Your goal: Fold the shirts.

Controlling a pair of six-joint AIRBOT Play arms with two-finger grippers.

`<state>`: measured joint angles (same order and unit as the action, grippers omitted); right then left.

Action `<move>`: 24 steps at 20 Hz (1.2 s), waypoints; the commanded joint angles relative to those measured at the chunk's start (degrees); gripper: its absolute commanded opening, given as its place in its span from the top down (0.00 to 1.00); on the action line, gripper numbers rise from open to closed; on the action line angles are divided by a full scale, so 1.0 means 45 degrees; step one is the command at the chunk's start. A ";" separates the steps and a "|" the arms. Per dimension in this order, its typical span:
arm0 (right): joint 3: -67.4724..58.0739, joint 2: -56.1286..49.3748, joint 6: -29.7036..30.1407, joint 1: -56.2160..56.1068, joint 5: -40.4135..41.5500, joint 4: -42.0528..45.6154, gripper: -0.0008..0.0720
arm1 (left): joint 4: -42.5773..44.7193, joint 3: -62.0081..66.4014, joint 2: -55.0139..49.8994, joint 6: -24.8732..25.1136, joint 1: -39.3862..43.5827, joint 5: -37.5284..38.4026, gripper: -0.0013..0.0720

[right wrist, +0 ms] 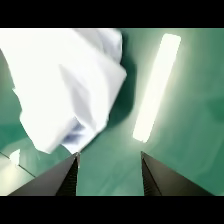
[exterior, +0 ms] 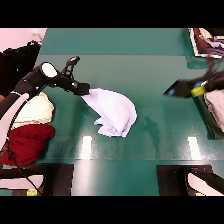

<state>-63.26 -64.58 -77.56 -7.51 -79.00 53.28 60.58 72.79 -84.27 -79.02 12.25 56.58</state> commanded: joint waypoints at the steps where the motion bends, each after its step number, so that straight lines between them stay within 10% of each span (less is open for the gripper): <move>1: 0.3997 -0.0039 0.0092 -0.1336 0.2914 -0.1015 0.37 | 0.0078 0.0461 0.0087 -0.0005 -0.0010 -0.0005 0.95; 10: 0.3750 -0.3687 0.1360 -0.4279 0.6232 -0.3483 0.38 | 0.0073 0.0461 0.0092 -0.0005 -0.0010 0.0214 0.95; 13: 0.2516 -0.4260 0.2021 -0.4153 0.6212 -0.3458 0.96 | 0.0073 0.0461 0.0117 -0.0010 -0.0010 0.0335 0.95; 24: -0.4352 0.0869 0.1729 -0.1069 0.2934 -0.1132 0.97 | 0.0661 0.4342 0.6324 -0.0107 -0.0005 0.0471 0.95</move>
<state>-74.59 -66.74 -69.49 -15.40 -61.54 46.41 64.34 87.15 -63.44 -79.40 12.29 58.33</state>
